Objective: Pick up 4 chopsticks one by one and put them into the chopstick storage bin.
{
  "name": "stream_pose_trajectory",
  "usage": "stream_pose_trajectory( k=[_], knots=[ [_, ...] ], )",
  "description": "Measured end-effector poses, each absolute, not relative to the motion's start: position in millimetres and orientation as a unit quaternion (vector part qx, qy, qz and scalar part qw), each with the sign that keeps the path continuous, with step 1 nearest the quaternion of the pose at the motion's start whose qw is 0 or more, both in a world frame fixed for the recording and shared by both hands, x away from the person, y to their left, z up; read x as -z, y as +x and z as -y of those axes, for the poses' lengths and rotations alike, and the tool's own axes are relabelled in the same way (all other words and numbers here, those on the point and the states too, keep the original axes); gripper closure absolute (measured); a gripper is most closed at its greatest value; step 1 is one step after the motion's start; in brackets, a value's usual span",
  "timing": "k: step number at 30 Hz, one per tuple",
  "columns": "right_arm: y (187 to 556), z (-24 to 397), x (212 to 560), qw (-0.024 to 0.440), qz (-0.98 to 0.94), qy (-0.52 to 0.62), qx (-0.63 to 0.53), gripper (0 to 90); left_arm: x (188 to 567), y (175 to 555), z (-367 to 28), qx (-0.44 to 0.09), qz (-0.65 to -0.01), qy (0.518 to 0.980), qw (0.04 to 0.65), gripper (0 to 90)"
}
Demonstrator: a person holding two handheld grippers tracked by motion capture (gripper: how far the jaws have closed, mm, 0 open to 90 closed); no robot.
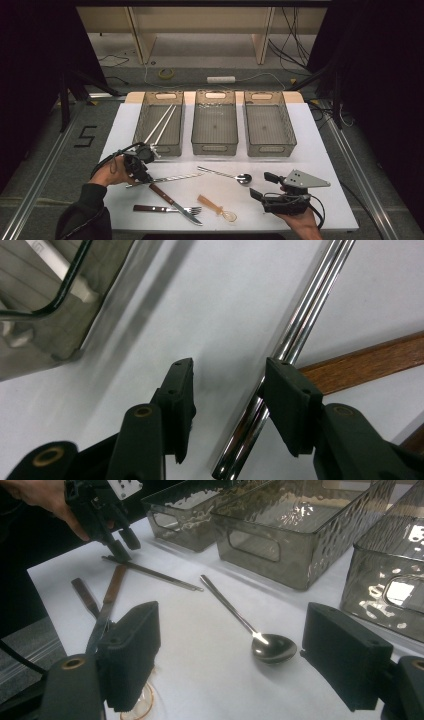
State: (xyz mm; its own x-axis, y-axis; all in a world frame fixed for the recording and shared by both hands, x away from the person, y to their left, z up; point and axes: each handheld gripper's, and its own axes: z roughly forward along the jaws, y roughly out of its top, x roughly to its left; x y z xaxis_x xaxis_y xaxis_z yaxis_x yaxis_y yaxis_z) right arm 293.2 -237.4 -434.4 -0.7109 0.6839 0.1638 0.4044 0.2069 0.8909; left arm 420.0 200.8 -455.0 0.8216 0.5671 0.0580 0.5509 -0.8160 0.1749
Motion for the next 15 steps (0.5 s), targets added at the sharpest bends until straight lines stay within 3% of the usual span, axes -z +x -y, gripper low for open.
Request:
stream_pose_trajectory(
  k=[15],
  knots=[
    [293.2, 237.1, 434.5, 0.134, -0.766, 0.355, -0.520, 24.1, 454.2, 419.9, -196.3, -0.060, -0.281, 0.955, 0.071, 55.7]
  ],
)
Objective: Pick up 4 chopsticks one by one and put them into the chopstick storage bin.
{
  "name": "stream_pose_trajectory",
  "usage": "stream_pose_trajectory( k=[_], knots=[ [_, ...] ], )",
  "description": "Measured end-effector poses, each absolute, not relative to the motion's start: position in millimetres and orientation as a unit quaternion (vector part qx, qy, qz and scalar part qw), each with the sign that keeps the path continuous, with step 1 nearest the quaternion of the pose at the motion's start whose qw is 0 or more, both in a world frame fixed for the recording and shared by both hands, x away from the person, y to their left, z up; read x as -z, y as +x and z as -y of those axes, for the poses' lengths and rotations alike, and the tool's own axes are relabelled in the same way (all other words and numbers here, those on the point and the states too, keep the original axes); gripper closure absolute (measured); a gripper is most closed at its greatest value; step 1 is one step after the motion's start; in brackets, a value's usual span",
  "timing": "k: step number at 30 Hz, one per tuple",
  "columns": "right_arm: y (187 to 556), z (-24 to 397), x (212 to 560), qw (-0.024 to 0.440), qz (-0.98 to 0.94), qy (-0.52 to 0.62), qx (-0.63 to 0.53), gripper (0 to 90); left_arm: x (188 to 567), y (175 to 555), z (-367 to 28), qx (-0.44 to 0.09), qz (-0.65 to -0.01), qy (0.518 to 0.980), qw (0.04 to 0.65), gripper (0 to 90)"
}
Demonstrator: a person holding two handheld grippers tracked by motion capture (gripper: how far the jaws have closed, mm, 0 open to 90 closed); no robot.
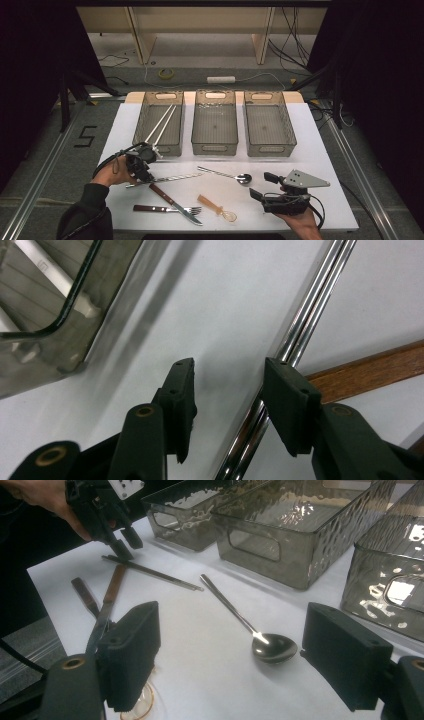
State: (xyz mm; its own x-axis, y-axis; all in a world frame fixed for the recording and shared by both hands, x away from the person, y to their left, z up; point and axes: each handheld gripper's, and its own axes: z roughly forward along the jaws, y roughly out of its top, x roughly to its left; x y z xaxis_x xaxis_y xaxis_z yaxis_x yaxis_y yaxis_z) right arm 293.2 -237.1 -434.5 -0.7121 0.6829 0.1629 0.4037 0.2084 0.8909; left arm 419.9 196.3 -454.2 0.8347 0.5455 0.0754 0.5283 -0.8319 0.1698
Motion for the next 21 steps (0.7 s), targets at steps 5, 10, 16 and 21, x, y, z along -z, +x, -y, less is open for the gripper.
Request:
stream_pose_trajectory(
  k=[5, 10, 16, 21],
  knots=[
    [293.3, 237.4, 434.4, 0.134, -0.765, 0.356, -0.520, 24.1, 454.6, 419.5, -200.9, -0.053, -0.279, 0.956, 0.067, 56.0],
    [293.3, 237.0, 434.5, 0.134, -0.766, 0.356, -0.519, 24.1, 454.1, 418.4, -199.3, -0.057, -0.263, 0.961, 0.061, 56.8],
    [293.2, 237.2, 434.5, 0.134, -0.765, 0.356, -0.519, 24.0, 454.5, 417.5, -199.5, -0.061, -0.245, 0.965, 0.067, 56.5],
    [293.5, 236.6, 434.7, 0.134, -0.766, 0.355, -0.519, 24.1, 455.4, 417.1, -196.0, -0.065, -0.245, 0.964, 0.078, 55.5]
  ],
)
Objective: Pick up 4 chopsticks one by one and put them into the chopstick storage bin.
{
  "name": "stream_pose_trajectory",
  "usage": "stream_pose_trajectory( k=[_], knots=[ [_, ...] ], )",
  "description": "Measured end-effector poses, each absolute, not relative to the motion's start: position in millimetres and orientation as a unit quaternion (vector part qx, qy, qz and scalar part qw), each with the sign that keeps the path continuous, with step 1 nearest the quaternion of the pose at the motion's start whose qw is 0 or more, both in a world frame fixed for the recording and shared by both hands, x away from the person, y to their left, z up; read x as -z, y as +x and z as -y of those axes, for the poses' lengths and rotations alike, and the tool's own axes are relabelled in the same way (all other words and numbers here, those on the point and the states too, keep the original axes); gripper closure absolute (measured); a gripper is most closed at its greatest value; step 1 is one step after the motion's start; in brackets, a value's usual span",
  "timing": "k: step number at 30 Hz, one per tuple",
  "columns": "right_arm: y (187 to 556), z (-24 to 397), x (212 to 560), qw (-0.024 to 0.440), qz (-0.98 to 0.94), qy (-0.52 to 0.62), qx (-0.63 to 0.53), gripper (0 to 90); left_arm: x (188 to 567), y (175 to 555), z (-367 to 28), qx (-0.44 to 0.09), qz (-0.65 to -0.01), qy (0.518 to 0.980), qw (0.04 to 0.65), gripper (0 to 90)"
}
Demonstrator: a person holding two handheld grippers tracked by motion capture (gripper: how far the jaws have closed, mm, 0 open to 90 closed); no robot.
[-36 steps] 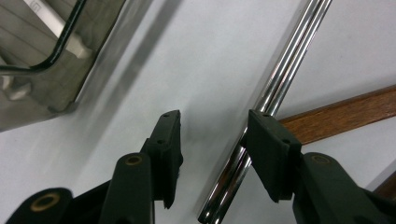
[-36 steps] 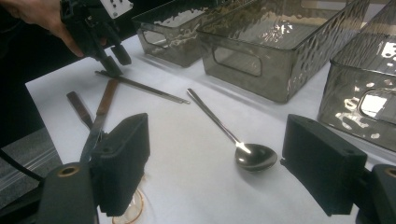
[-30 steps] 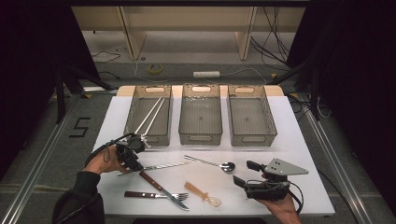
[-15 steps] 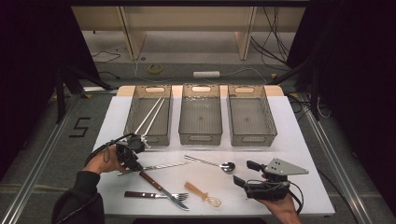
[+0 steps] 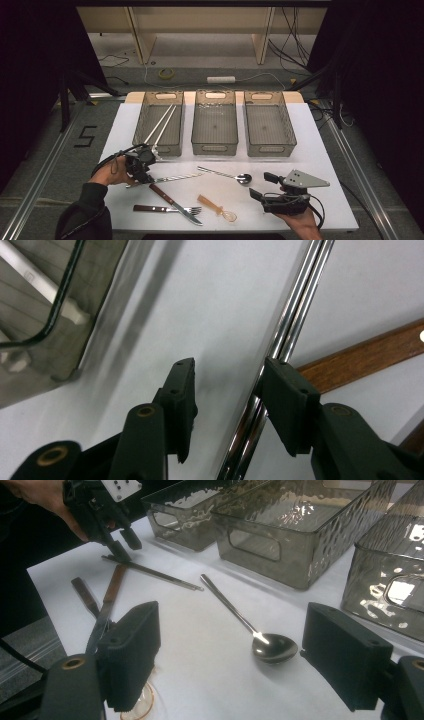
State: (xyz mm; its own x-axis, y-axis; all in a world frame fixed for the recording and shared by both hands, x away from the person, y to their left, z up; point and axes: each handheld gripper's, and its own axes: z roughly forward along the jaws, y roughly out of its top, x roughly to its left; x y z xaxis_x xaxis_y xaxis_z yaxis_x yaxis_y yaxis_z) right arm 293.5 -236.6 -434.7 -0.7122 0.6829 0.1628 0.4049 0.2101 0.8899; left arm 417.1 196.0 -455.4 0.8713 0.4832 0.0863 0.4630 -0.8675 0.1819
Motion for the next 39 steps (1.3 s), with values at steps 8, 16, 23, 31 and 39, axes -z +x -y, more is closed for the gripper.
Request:
stream_pose_trajectory(
  k=[8, 16, 23, 31, 39],
  knots=[
    [293.5, 237.2, 434.6, 0.134, -0.766, 0.356, -0.519, 24.1, 454.8, 417.1, -200.2, -0.060, -0.240, 0.967, 0.067, 56.2],
    [293.5, 237.2, 434.6, 0.135, -0.766, 0.356, -0.518, 24.1, 456.3, 416.9, -197.9, -0.055, -0.233, 0.969, 0.068, 55.9],
    [293.6, 237.4, 434.4, 0.135, -0.765, 0.356, -0.519, 24.1, 458.6, 416.1, -197.3, -0.049, -0.228, 0.970, 0.062, 58.5],
    [293.8, 237.4, 434.4, 0.135, -0.765, 0.358, -0.519, 24.1, 460.4, 415.5, -193.4, -0.036, -0.217, 0.974, 0.053, 68.3],
    [293.7, 237.6, 434.2, 0.135, -0.765, 0.358, -0.519, 24.1, 460.3, 414.8, -192.5, -0.027, -0.205, 0.977, 0.052, 77.2]
  ],
)
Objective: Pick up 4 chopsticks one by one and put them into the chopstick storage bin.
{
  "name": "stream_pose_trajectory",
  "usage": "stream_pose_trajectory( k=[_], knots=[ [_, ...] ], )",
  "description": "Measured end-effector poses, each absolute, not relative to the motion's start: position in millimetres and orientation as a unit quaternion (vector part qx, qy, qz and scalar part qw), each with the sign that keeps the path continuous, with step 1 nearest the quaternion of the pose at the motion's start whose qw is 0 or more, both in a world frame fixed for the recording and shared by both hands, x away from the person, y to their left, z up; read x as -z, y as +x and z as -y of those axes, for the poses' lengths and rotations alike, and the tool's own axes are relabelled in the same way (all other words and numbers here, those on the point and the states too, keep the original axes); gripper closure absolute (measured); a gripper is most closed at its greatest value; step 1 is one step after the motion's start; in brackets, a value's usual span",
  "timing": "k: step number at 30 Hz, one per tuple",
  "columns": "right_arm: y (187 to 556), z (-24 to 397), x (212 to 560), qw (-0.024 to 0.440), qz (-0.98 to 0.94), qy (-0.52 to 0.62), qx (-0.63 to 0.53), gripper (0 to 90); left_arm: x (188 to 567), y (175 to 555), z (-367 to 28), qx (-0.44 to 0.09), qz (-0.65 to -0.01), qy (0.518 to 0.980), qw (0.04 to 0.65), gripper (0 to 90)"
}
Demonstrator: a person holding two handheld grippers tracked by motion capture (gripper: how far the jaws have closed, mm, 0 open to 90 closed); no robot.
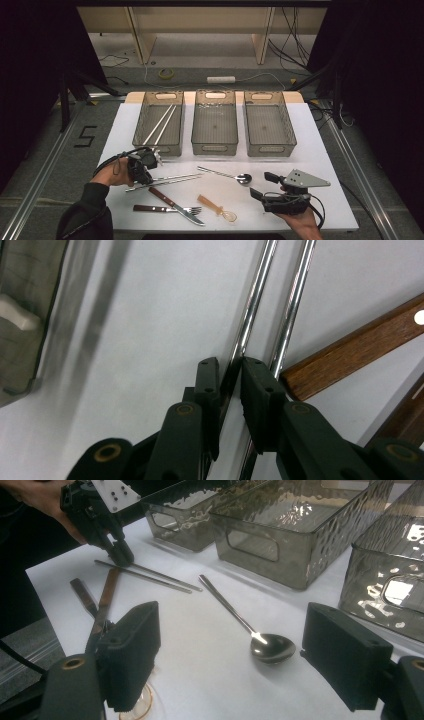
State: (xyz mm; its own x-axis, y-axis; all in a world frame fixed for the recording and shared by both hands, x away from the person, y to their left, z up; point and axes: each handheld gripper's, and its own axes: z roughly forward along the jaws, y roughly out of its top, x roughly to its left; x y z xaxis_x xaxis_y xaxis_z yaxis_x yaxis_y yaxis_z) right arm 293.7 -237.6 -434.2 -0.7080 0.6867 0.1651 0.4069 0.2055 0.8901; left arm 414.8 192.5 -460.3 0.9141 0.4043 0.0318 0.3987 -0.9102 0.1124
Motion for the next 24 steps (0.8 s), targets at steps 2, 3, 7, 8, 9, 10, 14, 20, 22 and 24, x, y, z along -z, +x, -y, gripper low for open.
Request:
stream_pose_trajectory(
  k=[2, 3, 7, 8, 9, 10, 14, 20, 22, 24],
  knots=[
    [293.6, 237.6, 434.1, 0.135, -0.765, 0.357, -0.519, 24.0, 460.6, 413.9, -192.1, -0.028, -0.203, 0.977, 0.053, 78.8],
    [293.6, 237.7, 434.1, 0.135, -0.765, 0.357, -0.519, 24.0, 460.3, 414.0, -192.3, -0.027, -0.199, 0.978, 0.051, 79.2],
    [293.7, 238.0, 433.9, 0.135, -0.764, 0.357, -0.520, 24.1, 460.8, 413.1, -192.7, -0.027, -0.197, 0.978, 0.057, 80.6],
    [293.6, 238.0, 433.9, 0.135, -0.764, 0.357, -0.520, 24.0, 461.0, 412.8, -192.6, -0.027, -0.196, 0.978, 0.058, 81.1],
    [293.6, 237.9, 433.9, 0.135, -0.764, 0.357, -0.520, 24.0, 460.6, 413.1, -192.7, -0.026, -0.190, 0.980, 0.055, 81.5],
    [293.6, 237.9, 433.9, 0.135, -0.764, 0.357, -0.520, 24.0, 460.8, 412.6, -192.8, -0.025, -0.190, 0.980, 0.057, 81.9],
    [293.7, 237.8, 433.9, 0.135, -0.764, 0.357, -0.520, 24.0, 460.6, 412.4, -193.2, -0.026, -0.181, 0.981, 0.059, 83.5],
    [293.7, 237.7, 433.9, 0.135, -0.764, 0.357, -0.520, 24.0, 460.2, 412.0, -194.7, -0.025, -0.175, 0.982, 0.063, 84.2],
    [293.7, 237.8, 433.8, 0.135, -0.764, 0.357, -0.520, 24.0, 460.0, 411.7, -195.0, -0.027, -0.175, 0.982, 0.065, 84.3],
    [293.7, 238.0, 433.7, 0.135, -0.764, 0.357, -0.520, 24.0, 459.7, 411.4, -195.0, -0.026, -0.174, 0.982, 0.068, 84.3]
  ],
)
